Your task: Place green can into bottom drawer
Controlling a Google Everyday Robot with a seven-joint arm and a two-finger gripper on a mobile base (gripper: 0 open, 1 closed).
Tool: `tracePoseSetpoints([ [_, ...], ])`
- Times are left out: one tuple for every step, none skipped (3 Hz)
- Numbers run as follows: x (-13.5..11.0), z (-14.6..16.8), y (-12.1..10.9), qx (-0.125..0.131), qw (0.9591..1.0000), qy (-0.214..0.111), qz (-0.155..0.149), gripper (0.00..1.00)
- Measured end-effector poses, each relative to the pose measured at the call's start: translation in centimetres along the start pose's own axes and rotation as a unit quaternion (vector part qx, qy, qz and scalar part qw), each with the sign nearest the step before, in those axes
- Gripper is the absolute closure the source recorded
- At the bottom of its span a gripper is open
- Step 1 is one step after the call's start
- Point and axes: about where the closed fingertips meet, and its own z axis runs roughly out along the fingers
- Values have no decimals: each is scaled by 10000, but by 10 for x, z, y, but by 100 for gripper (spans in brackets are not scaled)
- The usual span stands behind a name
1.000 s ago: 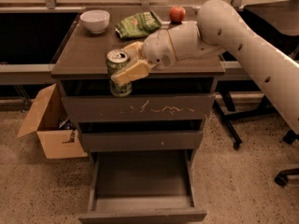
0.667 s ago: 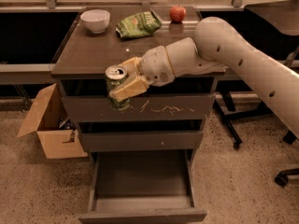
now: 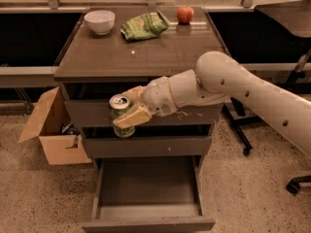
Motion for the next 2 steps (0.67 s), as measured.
tracePoseSetpoints([
  [13, 6, 7, -72, 9999, 45, 70, 100],
  [46, 16, 26, -173, 9997, 1, 181, 100],
])
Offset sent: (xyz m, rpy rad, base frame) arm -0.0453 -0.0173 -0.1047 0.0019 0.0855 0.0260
